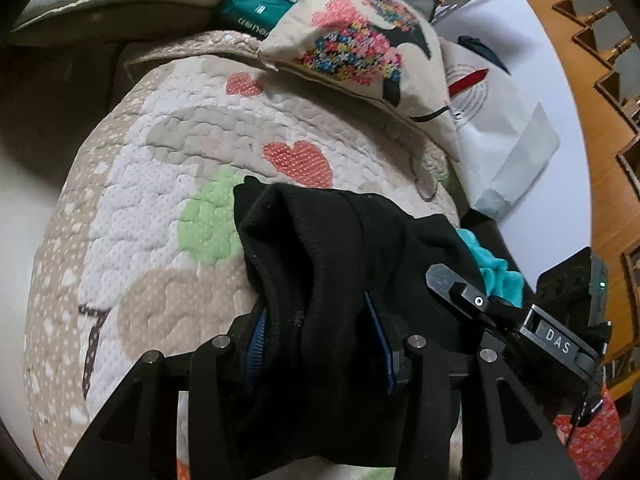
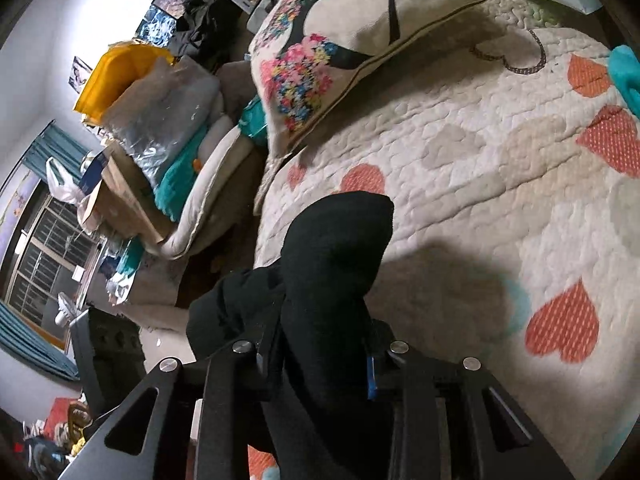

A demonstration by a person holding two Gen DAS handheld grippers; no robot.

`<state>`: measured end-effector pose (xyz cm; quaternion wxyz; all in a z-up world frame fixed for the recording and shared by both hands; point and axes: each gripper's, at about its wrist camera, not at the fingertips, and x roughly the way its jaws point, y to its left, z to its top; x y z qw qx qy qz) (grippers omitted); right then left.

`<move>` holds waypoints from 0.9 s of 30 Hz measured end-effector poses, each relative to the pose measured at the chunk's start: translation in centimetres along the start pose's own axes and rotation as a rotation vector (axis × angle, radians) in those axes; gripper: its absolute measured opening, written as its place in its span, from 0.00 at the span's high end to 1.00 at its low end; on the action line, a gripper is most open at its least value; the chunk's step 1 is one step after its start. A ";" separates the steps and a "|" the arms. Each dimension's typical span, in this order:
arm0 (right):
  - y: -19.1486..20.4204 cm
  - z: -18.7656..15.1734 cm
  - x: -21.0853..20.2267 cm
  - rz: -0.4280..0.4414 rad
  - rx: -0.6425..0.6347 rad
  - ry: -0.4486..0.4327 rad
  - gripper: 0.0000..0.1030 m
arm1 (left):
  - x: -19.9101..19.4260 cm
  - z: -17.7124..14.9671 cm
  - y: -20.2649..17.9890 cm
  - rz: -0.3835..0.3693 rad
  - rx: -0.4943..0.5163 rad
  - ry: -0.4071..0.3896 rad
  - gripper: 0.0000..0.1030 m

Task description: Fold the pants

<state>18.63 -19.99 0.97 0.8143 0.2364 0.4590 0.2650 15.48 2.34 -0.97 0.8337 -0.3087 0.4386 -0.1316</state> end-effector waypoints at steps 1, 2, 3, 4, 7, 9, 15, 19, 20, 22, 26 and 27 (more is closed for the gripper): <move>-0.3 0.2 0.3 -0.008 0.001 0.002 0.68 | 0.5 0.2 0.1 0.014 0.004 0.004 0.58; -0.7 0.3 0.7 -0.019 0.004 0.005 0.68 | 1.0 0.3 0.2 0.028 0.011 0.006 0.58; -1.0 0.3 0.9 -0.026 0.007 0.006 0.68 | 1.5 0.5 0.2 0.043 0.019 0.009 0.58; -1.4 0.4 1.2 -0.033 0.012 0.007 0.68 | 1.9 0.5 0.3 0.053 0.024 0.013 0.58; -2.4 0.6 2.0 -0.057 0.023 0.011 0.68 | 2.8 0.7 0.7 0.064 0.019 0.026 0.58; -2.9 0.6 2.3 -0.070 0.028 0.013 0.68 | 3.1 0.8 1.0 0.062 0.006 0.036 0.56; -3.8 0.4 2.5 -0.142 0.041 -0.007 0.47 | 2.5 1.3 2.3 0.010 -0.078 0.059 0.54; -3.7 0.4 1.1 -0.161 0.044 -0.037 0.45 | 1.3 1.7 3.6 -0.011 -0.160 0.028 0.53; -3.5 0.5 0.7 -0.169 0.036 -0.052 0.45 | 1.0 1.9 3.8 -0.012 -0.171 0.018 0.53; -2.7 0.6 -0.3 -0.193 0.000 -0.092 0.45 | 0.4 2.3 3.9 0.015 -0.178 -0.020 0.53; -0.5 0.5 -0.9 -0.187 -0.080 -0.120 0.45 | 0.9 2.8 3.5 0.182 -0.114 -0.036 0.52; 0.1 0.4 -0.6 -0.169 -0.107 -0.107 0.45 | 1.3 2.7 3.5 0.234 -0.097 -0.025 0.52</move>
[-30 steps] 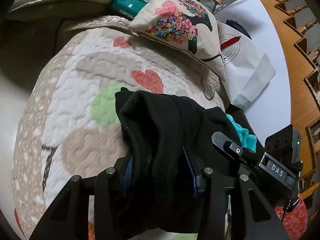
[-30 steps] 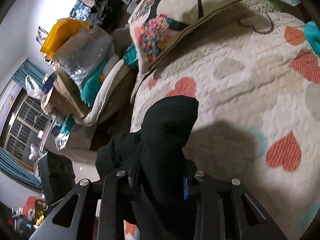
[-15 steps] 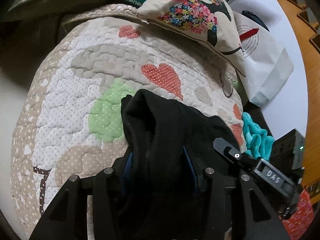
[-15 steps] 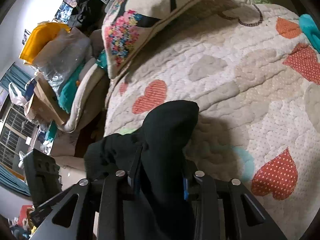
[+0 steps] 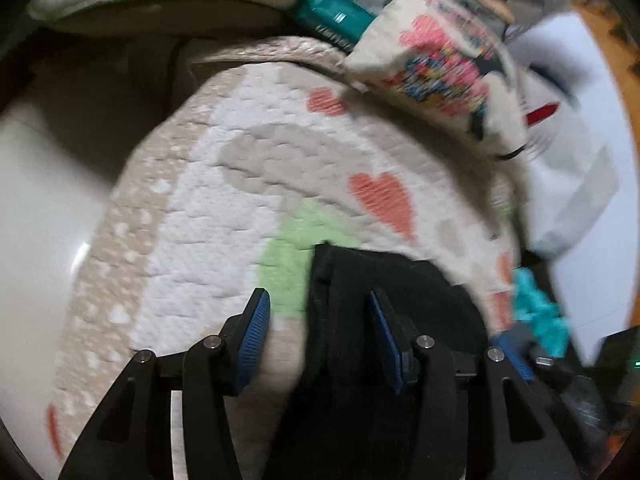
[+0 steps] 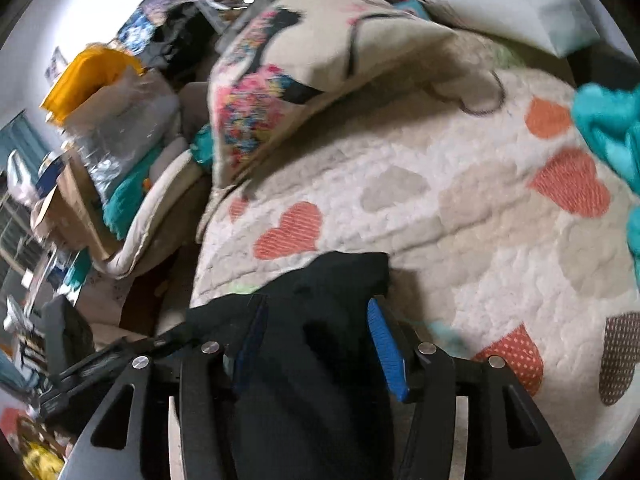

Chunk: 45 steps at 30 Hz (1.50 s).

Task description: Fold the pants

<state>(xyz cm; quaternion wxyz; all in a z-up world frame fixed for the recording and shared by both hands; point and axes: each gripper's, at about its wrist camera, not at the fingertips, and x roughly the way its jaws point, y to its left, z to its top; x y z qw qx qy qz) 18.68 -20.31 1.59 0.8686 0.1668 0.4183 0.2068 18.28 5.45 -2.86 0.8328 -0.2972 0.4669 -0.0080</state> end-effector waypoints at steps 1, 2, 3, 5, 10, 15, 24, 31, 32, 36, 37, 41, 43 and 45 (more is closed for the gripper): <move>0.4 -0.2 0.3 0.013 -0.013 0.012 0.45 | 0.3 0.0 0.0 0.018 0.008 0.003 0.51; 0.7 -0.4 0.7 0.023 -0.026 0.031 0.45 | 0.6 -0.1 0.0 0.034 0.017 0.009 0.51; 0.8 -0.7 1.2 0.023 -0.032 0.045 0.45 | 0.7 -0.1 0.1 0.043 0.020 0.014 0.49; 0.6 -1.3 2.3 0.015 -0.033 0.086 0.43 | 0.8 -0.1 0.4 0.052 0.021 0.015 0.42; -0.7 -1.8 1.9 0.009 0.032 0.075 0.43 | 0.2 0.2 1.1 0.009 -0.020 0.045 0.41; 0.3 -2.3 -2.2 -0.029 -0.013 0.045 0.39 | -2.2 -0.4 1.3 -0.011 -0.008 0.034 0.41; 1.7 -9.7 -8.6 -0.100 -0.077 0.084 0.36 | -6.6 -5.0 2.1 -0.008 0.050 0.007 0.41; 0.3 -15.7 -10.5 -0.148 0.018 0.119 0.35 | -9.9 -10.3 1.6 0.122 0.213 -0.107 0.41; 0.2 -16.0 -10.5 -0.154 0.026 0.121 0.35 | -10.4 -11.0 1.6 0.138 0.225 -0.121 0.41; 0.2 -16.7 -10.8 -0.186 0.028 0.109 0.35 | -12.6 -14.1 1.9 0.215 0.282 -0.189 0.41; 0.5 -16.8 -11.1 -0.193 0.017 0.098 0.35 | -12.9 -14.5 1.8 0.234 0.296 -0.206 0.41; 1.7 -17.3 -12.2 -0.228 -0.038 0.045 0.35 | -15.2 -16.5 1.7 0.276 0.316 -0.258 0.36; 2.0 -17.5 -12.4 -0.234 -0.054 0.034 0.35 | -16.3 -17.3 1.7 0.269 0.292 -0.270 0.32; 2.3 -17.8 -12.5 -0.230 -0.060 0.032 0.34 | -17.2 -17.8 1.7 0.282 0.285 -0.284 0.31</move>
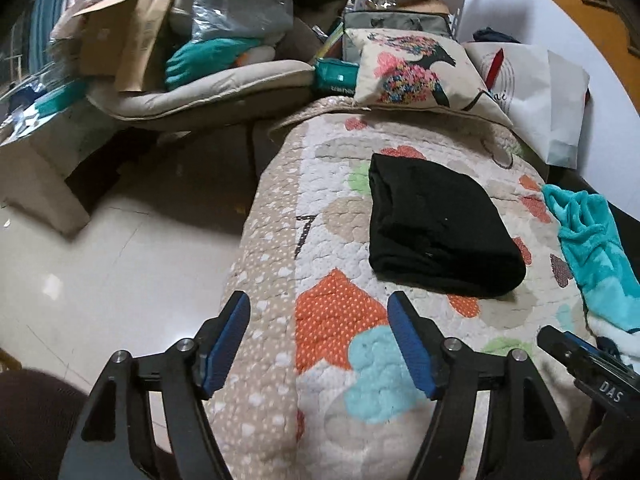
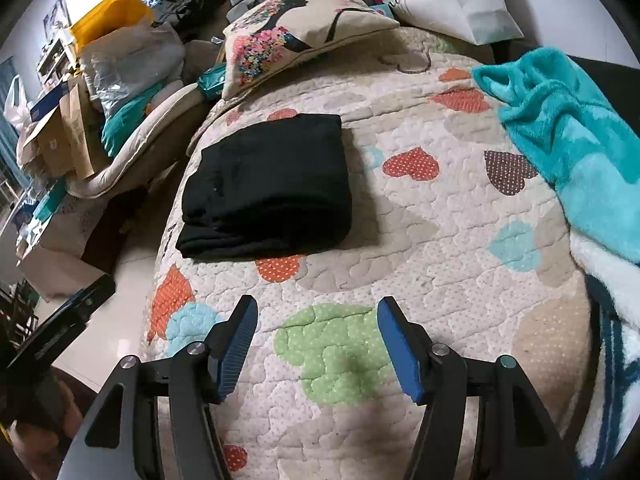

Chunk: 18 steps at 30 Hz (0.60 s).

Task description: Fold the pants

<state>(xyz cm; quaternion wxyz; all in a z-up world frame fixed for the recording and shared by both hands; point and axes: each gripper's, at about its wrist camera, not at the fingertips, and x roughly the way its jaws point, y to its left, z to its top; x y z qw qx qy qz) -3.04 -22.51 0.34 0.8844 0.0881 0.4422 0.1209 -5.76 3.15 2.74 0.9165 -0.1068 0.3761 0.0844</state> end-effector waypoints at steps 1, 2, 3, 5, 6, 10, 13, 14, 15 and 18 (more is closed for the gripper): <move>0.1 0.0 -0.1 0.006 -0.002 -0.001 0.34 | -0.3 0.0 0.0 0.004 -0.001 -0.006 0.31; 0.2 -0.1 -0.2 0.010 -0.004 -0.005 0.34 | -0.7 0.1 0.0 0.009 -0.003 -0.014 0.30; 0.3 -0.1 -0.4 0.014 -0.008 -0.011 0.34 | -1.1 0.2 -0.1 0.018 -0.004 -0.022 0.30; 0.5 -0.1 -0.8 0.016 -0.021 -0.028 0.34 | -1.8 0.4 -0.3 0.036 -0.006 -0.044 0.28; 0.7 -0.1 -1.0 0.016 -0.027 -0.036 0.34 | -2.2 0.4 -0.3 0.045 -0.007 -0.058 0.25; 1.2 -0.1 -1.7 0.016 -0.055 -0.065 0.32 | -3.6 0.8 -0.6 0.069 -0.015 -0.110 0.22; 1.5 -0.1 -1.8 0.018 -0.072 -0.072 0.31 | -4.1 1.0 -0.9 0.072 -0.009 -0.124 0.21; 1.6 -0.1 -1.8 0.019 -0.075 -0.073 0.31 | -4.1 1.0 -0.9 0.066 -0.008 -0.119 0.21; 1.6 -0.1 -1.8 0.020 -0.077 -0.074 0.31 | -4.0 1.0 -1.0 0.063 -0.007 -0.111 0.21; 1.8 -0.1 -1.7 0.020 -0.085 -0.072 0.31 | -3.7 0.9 -1.1 0.063 -0.004 -0.086 0.21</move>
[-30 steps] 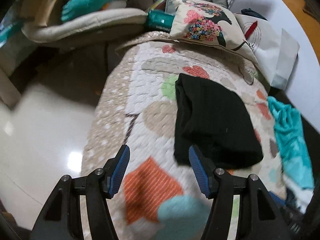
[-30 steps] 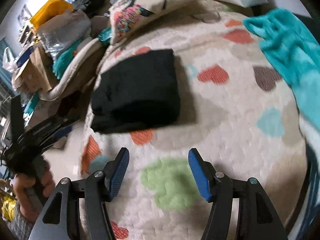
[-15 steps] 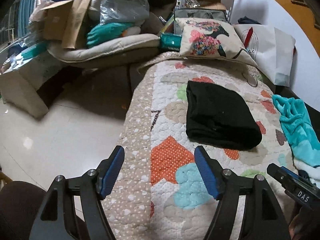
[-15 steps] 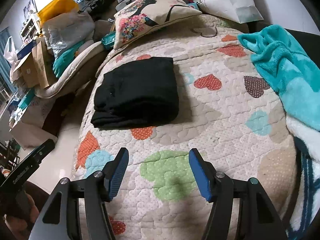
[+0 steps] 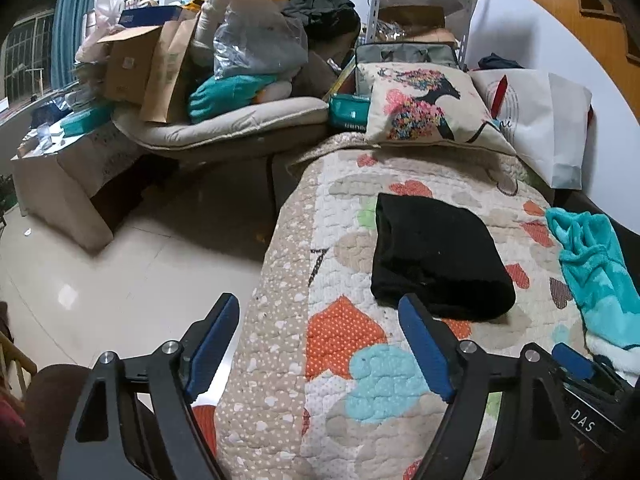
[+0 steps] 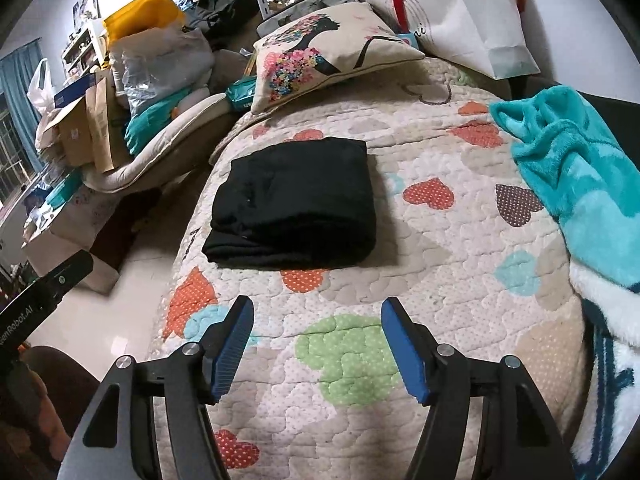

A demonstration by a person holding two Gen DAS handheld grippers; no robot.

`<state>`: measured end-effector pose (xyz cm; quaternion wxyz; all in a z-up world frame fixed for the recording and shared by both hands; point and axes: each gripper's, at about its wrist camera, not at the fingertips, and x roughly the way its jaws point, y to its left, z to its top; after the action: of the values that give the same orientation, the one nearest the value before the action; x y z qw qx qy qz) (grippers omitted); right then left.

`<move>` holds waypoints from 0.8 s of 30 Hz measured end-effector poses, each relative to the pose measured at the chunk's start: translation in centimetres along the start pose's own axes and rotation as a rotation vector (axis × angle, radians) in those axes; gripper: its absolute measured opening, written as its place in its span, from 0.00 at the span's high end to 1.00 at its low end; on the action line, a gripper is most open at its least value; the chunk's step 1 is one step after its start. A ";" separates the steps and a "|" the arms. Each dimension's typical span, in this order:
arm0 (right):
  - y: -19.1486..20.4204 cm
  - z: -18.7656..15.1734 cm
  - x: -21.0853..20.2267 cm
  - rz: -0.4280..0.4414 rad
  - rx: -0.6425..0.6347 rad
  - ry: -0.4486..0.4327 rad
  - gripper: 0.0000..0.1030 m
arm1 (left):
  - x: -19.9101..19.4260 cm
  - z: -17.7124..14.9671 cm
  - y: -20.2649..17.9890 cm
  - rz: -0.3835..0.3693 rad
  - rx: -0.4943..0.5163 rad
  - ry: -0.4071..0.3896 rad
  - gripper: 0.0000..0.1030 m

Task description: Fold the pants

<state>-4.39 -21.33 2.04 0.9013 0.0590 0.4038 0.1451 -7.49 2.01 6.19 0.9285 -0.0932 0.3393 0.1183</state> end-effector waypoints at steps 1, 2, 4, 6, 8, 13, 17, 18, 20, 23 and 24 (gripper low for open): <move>0.0 0.0 0.0 0.000 0.000 0.001 0.31 | 0.1 -0.1 0.0 0.002 0.001 0.003 0.21; -0.1 0.0 0.1 0.001 0.000 0.002 0.30 | 0.2 -0.1 0.0 0.004 0.004 0.007 0.21; -0.1 -0.1 0.2 0.000 0.001 0.006 0.30 | 0.3 -0.2 -0.1 0.006 0.008 0.014 0.21; -0.2 -0.1 0.3 0.000 0.003 0.009 0.30 | 0.5 -0.2 -0.2 0.007 0.013 0.023 0.21; -0.1 -0.1 0.4 -0.002 0.003 0.012 0.30 | 0.6 -0.4 -0.2 0.006 0.018 0.030 0.21; 0.0 -0.3 0.6 -0.004 -0.004 0.018 0.30 | 0.8 -0.7 -0.7 0.002 0.036 0.045 0.21; 0.0 -0.4 0.8 -0.004 -0.004 0.027 0.30 | 0.9 -0.8 -0.9 -0.006 0.043 0.055 0.21; 0.0 -0.4 0.9 -0.003 -0.004 0.030 0.30 | 1.0 -0.9 -1.0 -0.009 0.047 0.062 0.21; 0.0 -0.5 1.0 -0.004 -0.005 0.033 0.30 | 1.2 -1.0 -1.1 -0.018 0.054 0.076 0.21; 0.1 -0.6 1.1 -0.004 -0.006 0.038 0.29 | 1.5 -1.2 -1.2 -0.039 0.060 0.095 0.21; 0.1 -0.6 1.1 -0.004 -0.007 0.039 0.29 | 1.6 -1.2 -1.3 -0.045 0.063 0.100 0.21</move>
<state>-4.11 -20.86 0.89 0.8937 0.0523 0.4211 0.1460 -6.69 0.74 4.32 0.9154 -0.0773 0.3865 0.0818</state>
